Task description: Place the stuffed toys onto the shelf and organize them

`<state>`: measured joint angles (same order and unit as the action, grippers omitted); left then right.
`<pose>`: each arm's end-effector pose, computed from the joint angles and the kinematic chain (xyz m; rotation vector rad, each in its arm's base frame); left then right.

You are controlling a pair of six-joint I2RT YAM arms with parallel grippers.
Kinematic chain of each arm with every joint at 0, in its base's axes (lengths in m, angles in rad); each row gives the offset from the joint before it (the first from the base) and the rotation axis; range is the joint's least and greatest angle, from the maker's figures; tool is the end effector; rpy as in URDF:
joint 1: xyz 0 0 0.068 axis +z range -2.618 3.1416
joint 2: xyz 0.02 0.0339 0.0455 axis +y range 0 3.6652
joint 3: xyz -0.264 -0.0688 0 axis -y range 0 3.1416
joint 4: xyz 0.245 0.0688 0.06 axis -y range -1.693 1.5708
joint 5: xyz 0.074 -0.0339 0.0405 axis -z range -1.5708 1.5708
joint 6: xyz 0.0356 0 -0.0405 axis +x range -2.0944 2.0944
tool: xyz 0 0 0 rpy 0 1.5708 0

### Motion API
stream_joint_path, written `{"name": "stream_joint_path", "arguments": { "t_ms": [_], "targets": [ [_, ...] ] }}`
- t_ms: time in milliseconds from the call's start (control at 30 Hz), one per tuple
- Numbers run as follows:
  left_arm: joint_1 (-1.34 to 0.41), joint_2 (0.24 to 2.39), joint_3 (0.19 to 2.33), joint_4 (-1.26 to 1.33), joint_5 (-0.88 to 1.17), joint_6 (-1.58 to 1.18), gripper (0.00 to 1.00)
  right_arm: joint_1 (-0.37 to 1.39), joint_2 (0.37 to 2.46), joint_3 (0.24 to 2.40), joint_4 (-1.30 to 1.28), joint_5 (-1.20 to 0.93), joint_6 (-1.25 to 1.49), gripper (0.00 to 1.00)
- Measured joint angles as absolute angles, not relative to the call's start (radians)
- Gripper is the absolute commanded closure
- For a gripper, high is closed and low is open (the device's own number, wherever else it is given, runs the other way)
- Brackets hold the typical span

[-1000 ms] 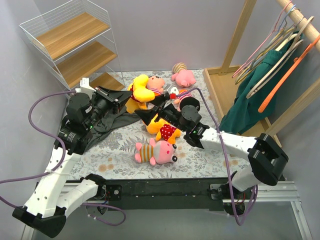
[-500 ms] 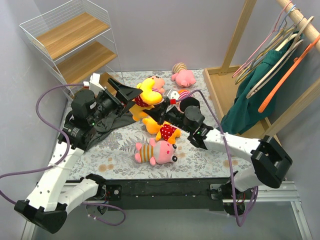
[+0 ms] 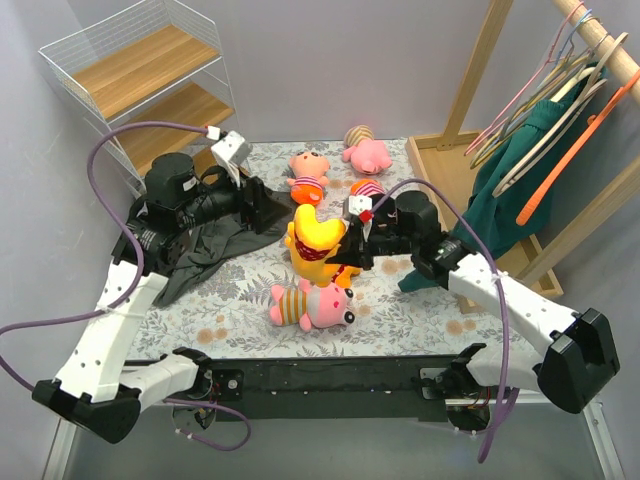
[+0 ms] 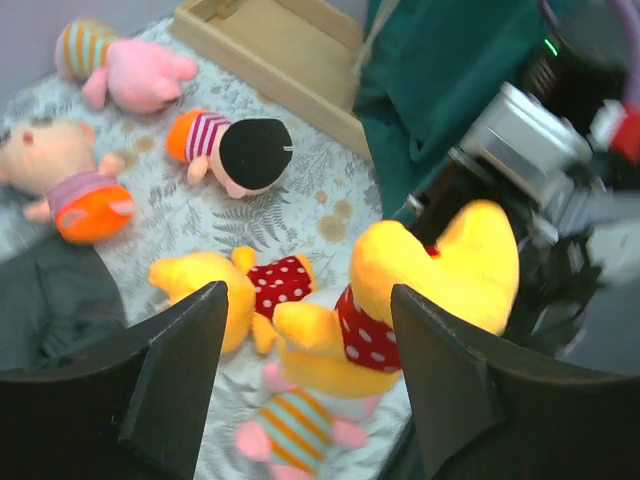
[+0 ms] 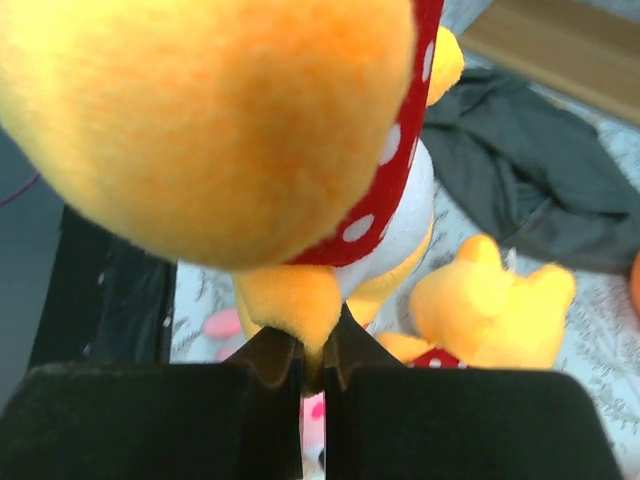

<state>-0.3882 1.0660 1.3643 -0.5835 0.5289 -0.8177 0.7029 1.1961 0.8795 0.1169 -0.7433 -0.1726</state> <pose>0.1870 -0.0959 0.4445 -0.0298 2.0340 -1.2913 0.1928 0.1949 0.3200 -1.2454 1.3466 1.0319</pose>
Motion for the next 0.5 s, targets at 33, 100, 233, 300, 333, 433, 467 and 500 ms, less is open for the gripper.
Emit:
{"name": "stream_joint_path", "arguments": {
  "t_ms": [33, 100, 233, 300, 333, 433, 467, 500],
  "targets": [
    [-0.388, 1.063, 1.363, -0.588, 0.572, -0.734, 0.21, 0.686, 1.204, 0.903, 0.054, -0.776, -0.194, 0.99],
    [-0.388, 1.037, 1.348, -0.582, 0.643, -0.601, 0.18, 0.664, 1.229, 0.945, -0.042, -0.825, -0.23, 0.99],
    [-0.389, 0.981, 1.365, -0.617, 0.796, -0.379, 0.21, 0.648, 1.292, 1.008, -0.181, -0.899, -0.284, 0.99],
    [-0.39, 1.015, 1.457, -0.672, 0.875, -0.296, 0.23, 0.648, 1.31, 1.016, -0.23, -0.917, -0.3, 0.99],
    [-0.394, 1.04, 1.502, -0.688, 0.909, -0.263, 0.23, 0.649, 1.316, 1.019, -0.248, -0.92, -0.305, 0.99],
    [-0.41, 1.087, 1.544, -0.718, 0.973, -0.196, 0.25, 0.649, 1.328, 1.031, -0.3, -0.921, -0.326, 0.99],
    [-0.415, 1.103, 1.542, -0.739, 0.991, -0.178, 0.26, 0.649, 1.331, 1.038, -0.314, -0.923, -0.331, 0.99],
    [-0.418, 1.115, 1.539, -0.749, 1.0, -0.168, 0.27, 0.649, 1.333, 1.047, -0.323, -0.924, -0.335, 0.99]
  ]
}}
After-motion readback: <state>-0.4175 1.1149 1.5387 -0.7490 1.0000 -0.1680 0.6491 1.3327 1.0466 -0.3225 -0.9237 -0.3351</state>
